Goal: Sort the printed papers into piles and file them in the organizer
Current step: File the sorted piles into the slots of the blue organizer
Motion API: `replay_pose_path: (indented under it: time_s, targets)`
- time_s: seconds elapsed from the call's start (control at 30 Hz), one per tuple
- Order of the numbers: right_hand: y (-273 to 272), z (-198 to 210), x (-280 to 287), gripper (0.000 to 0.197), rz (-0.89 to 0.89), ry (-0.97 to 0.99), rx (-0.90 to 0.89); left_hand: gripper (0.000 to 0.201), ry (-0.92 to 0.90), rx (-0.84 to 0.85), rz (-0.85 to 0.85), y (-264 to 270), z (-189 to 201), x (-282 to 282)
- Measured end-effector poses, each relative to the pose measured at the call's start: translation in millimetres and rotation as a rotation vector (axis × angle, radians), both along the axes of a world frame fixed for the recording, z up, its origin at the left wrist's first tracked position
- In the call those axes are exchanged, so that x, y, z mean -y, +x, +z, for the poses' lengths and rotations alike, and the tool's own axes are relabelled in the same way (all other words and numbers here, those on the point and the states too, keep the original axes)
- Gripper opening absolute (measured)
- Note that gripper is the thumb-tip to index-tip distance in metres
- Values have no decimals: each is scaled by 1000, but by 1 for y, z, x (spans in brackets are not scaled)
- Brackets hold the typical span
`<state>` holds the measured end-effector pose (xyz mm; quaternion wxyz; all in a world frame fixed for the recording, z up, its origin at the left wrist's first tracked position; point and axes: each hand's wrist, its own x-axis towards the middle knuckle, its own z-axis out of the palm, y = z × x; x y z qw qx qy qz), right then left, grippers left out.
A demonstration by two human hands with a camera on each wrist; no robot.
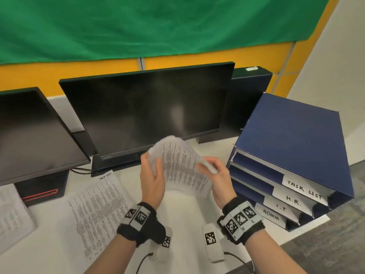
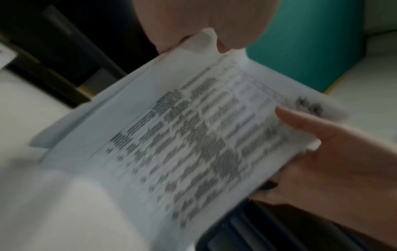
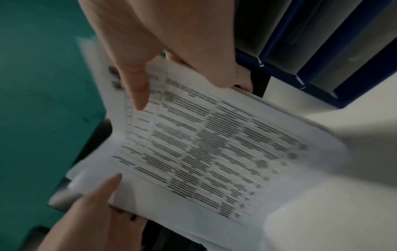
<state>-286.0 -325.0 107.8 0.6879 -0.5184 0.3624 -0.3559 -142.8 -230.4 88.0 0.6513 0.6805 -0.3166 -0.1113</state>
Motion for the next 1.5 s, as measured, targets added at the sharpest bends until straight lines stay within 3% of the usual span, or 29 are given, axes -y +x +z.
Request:
replay_pose_path:
  time_s: [0.1,0.23,0.43,0.6,0.73,0.87,1.0,1.2,1.3,1.4,1.5]
  targets:
    - [5,-11,-3,22,-16,18,-57,19,38,-70,-9,-6,-13,-2]
    - [11,-9,1,26,-8,178,70,20,-33,-153,31,-2,-1,2]
    - [10,-9,-3,21,-59,70,-9,19,-79,-281,50,6,-1,0]
    - [12,0,-4,11,-127,-217,-82,29,-123,-190,24,6,11,0]
    - [11,1,-7,47,-169,-516,-299,22,-96,-155,62,12,12,2]
    - [9,1,-8,60,-79,-761,-454,10,-75,-220,103,12,21,10]
    - [5,2,-10,71,10,-896,-529,24,-11,-232,184,17,28,20]
    - [7,4,-10,52,-25,-786,-480,25,-48,-258,215,18,28,24]
    - [9,8,-10,49,-81,-755,-421,21,-42,-159,109,17,23,16]
    - [8,12,-10,45,-118,-711,-363,63,125,83,-53,18,10,7]
    - [6,14,-12,44,-142,-707,-362,65,139,33,-31,23,-4,2]
